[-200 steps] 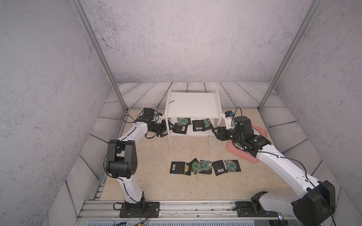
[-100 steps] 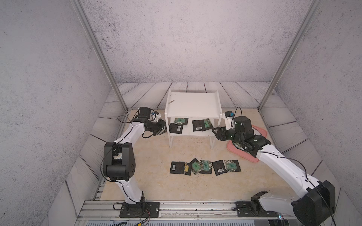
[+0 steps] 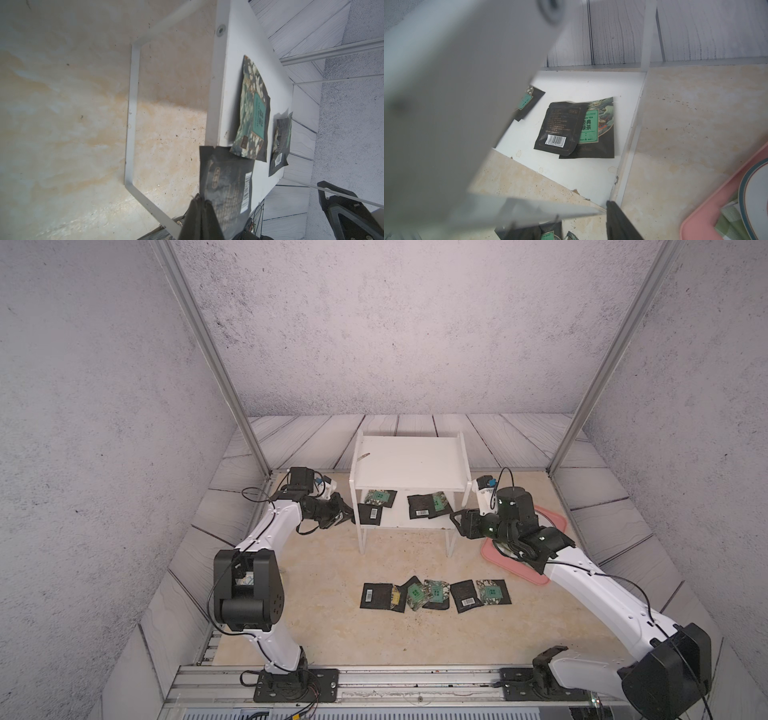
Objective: Remove the tea bags from the shelf
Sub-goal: Pick up the tea bag from the shelf.
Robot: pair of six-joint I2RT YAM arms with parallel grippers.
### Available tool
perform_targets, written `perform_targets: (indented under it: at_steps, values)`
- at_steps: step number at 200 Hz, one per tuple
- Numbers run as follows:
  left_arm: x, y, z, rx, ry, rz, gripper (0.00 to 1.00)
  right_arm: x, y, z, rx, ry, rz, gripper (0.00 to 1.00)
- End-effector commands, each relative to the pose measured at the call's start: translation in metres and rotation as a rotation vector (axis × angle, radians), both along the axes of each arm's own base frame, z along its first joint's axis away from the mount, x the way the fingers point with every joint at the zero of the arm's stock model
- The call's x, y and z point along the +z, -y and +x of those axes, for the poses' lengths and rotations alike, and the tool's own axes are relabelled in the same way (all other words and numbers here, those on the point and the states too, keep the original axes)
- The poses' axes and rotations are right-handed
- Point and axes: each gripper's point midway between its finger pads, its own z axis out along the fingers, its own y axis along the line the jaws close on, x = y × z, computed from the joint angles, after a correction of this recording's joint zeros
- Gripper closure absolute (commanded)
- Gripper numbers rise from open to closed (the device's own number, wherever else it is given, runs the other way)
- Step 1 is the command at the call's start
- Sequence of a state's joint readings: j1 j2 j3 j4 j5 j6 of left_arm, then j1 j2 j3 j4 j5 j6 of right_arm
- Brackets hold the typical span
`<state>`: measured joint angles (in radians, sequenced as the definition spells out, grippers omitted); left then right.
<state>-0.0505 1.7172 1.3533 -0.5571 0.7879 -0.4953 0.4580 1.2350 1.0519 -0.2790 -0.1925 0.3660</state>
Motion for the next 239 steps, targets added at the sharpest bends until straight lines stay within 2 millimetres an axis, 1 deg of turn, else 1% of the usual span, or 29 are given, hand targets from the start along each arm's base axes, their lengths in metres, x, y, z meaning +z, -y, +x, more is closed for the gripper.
perform_targets:
  at_steps: [1,20,45,69,119,157,193,221,239]
  values:
    - [0.009,-0.008,-0.004,0.014,0.013,0.014,0.97,0.002,-0.002,-0.001,0.003,0.0,0.01,0.45]
    - [0.013,-0.009,-0.003,0.021,0.019,0.009,1.0,0.002,-0.001,0.0,-0.001,0.001,0.009,0.45]
    - [0.019,-0.013,0.0,0.037,0.03,-0.015,1.0,0.002,-0.001,-0.001,-0.001,0.003,0.009,0.45]
    - [0.031,-0.016,0.002,0.046,0.056,-0.021,1.0,0.002,-0.001,-0.001,-0.002,0.002,0.008,0.45]
    - [0.052,-0.034,0.005,0.104,0.098,-0.031,1.0,0.002,-0.001,-0.001,0.001,0.004,0.012,0.45]
    - [0.066,-0.053,0.0,0.183,0.13,-0.029,1.0,0.003,-0.001,-0.002,0.002,0.005,0.016,0.45]
    - [0.083,-0.065,-0.007,0.236,0.172,-0.024,1.0,0.005,-0.001,-0.003,0.005,0.008,0.018,0.45]
    - [0.093,-0.073,-0.017,0.271,0.197,-0.003,1.0,0.007,-0.001,-0.004,0.005,0.01,0.016,0.45]
    - [0.093,-0.075,-0.027,0.287,0.198,0.008,1.0,0.006,0.0,-0.005,0.003,0.011,0.014,0.45]
